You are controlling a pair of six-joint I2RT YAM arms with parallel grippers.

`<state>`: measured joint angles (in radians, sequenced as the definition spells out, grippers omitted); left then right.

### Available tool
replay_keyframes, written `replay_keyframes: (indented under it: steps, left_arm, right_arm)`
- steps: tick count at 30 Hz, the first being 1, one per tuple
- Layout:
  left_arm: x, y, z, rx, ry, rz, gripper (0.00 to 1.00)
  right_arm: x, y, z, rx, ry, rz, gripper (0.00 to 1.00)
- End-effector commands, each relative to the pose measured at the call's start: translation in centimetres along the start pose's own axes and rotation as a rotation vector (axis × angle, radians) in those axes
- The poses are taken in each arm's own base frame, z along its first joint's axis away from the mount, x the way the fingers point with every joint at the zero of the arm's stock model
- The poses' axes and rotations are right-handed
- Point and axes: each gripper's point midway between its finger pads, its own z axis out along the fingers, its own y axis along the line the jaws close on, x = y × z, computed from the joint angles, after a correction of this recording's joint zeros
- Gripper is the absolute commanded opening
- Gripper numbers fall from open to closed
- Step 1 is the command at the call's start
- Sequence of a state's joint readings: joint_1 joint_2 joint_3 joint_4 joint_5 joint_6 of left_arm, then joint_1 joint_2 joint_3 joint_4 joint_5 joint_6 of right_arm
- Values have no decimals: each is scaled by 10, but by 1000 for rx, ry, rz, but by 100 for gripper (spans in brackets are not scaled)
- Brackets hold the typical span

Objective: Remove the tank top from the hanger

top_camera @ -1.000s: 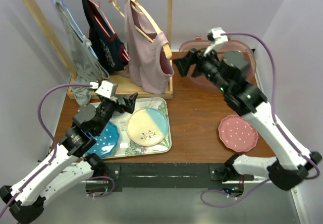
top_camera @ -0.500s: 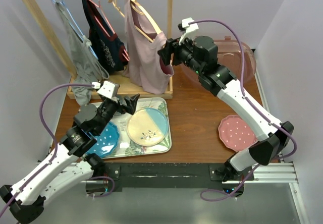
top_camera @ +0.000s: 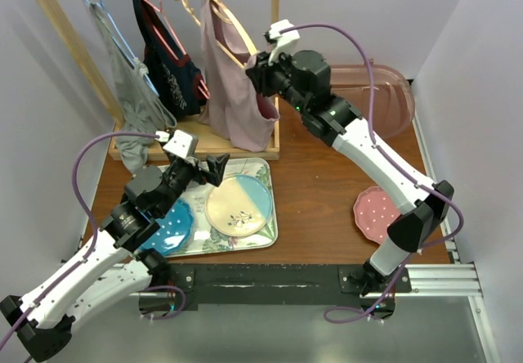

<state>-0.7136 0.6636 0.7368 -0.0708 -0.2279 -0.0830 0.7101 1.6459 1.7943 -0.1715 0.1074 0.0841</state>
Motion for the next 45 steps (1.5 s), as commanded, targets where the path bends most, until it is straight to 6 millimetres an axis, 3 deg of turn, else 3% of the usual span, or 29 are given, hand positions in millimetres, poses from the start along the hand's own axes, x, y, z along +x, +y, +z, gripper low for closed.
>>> replay_keyframes:
  steps: [1, 13, 17, 30, 38, 45]
  left_arm:
    - [-9, 2, 0, -2, -32, 19, 100]
    - [-14, 10, -5, -42, -49, 10, 100]
    - [-15, 12, -6, -52, -54, 9, 100]
    - [-14, 11, -5, -49, -51, 9, 100]
    - [-13, 14, -6, -58, -48, 13, 100]
    - [-12, 15, -4, -67, -47, 9, 100]
  right_arm:
    - [-39, -4, -2, 81, -96, -59, 0]
    - [-118, 9, -30, 35, -364, -14, 0]
    - [-133, 9, -41, 29, -426, -2, 0]
    - [-132, 12, -48, 7, -446, -4, 0]
    - [-157, 8, -67, 23, -533, -21, 0]
    - [-153, 9, -68, 13, -530, -63, 0]
